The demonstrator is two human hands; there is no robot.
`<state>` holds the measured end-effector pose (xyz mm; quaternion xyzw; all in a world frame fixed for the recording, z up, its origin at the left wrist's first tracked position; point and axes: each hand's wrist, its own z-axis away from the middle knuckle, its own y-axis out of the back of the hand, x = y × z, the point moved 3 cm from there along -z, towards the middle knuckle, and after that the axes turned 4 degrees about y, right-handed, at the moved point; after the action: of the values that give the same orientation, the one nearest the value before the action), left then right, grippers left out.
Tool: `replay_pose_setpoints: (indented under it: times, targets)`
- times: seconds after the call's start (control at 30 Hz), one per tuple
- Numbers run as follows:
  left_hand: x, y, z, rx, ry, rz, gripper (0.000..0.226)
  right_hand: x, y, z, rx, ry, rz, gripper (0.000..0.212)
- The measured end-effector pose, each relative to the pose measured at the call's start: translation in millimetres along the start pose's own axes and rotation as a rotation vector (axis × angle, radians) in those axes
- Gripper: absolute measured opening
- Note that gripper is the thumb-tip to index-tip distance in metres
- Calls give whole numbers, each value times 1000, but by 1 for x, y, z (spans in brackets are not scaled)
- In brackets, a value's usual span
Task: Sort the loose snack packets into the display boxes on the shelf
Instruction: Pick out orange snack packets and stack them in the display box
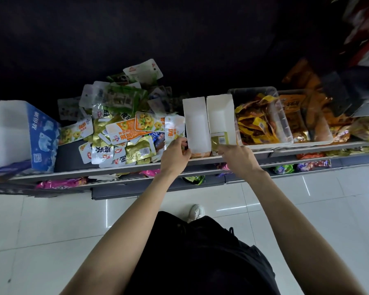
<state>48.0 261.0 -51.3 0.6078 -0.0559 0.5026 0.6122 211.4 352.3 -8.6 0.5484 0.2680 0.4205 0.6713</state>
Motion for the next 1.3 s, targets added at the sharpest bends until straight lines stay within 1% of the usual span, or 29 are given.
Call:
replay_pose_setpoints:
  times: [0.1,0.2,0.27,0.33,0.37,0.4,0.43,0.47,0.53,0.6,0.67,0.7,0.77,0.83,0.9,0.97,1.0,1.07,1.13,1.2,1.23,1.3]
  targets:
    - [-1,4,-2,-6,-7,7,33,4,-1,-1,-18,-50,-162,43]
    - [-2,16,-1,39,-32,34,31,3,4,4,54,-51,-311,46]
    - [-9,31,7,102,-44,73,30,-5,16,10,188,-21,-401,44]
    - [-22,47,18,217,-80,77,30,-17,34,16,398,17,-474,39]
    - [-34,55,23,289,-102,32,28,-28,40,15,480,43,-497,36]
    - [-49,62,28,351,-115,-36,28,-42,43,11,518,78,-516,34]
    - [-64,67,32,390,-113,-117,28,-58,42,4,516,114,-533,32]
    - [-80,72,34,403,-100,-194,31,-75,38,-6,478,146,-548,32]
    - [-109,80,33,371,-49,-308,39,-108,24,-30,315,188,-556,36]
    - [-131,85,30,256,21,-369,47,-134,5,-53,110,202,-494,45]
    - [-144,87,25,142,72,-426,52,-147,-8,-74,19,174,-334,52]
    - [-147,88,22,118,80,-441,52,-151,-13,-81,-14,134,-286,55]
    - [-141,92,16,143,41,-461,50,-152,-21,-91,-103,52,-283,56]
    - [-128,93,7,154,-58,-515,51,-152,-28,-95,-148,40,-275,56]
    - [-117,90,-4,67,-95,-571,63,-152,-28,-97,-133,43,-260,55]
    - [-111,88,-14,-8,-44,-630,78,-152,-25,-99,-116,44,-246,54]
    - [-108,88,-17,-14,-36,-670,79,-152,-24,-100,-114,43,-246,54]
    - [-100,86,-18,10,-110,-770,68,-152,-19,-101,-88,25,-321,52]
    - [-95,89,-17,48,-222,-770,50,-150,-11,-98,19,-11,-511,49]
    - [-93,102,-11,130,-252,-671,36,-147,1,-88,153,-75,-735,46]
    - [-92,111,-8,196,-242,-578,31,-145,8,-83,203,-107,-830,45]
    - [-88,133,-2,379,-178,-270,24,-144,20,-72,262,-131,-966,43]
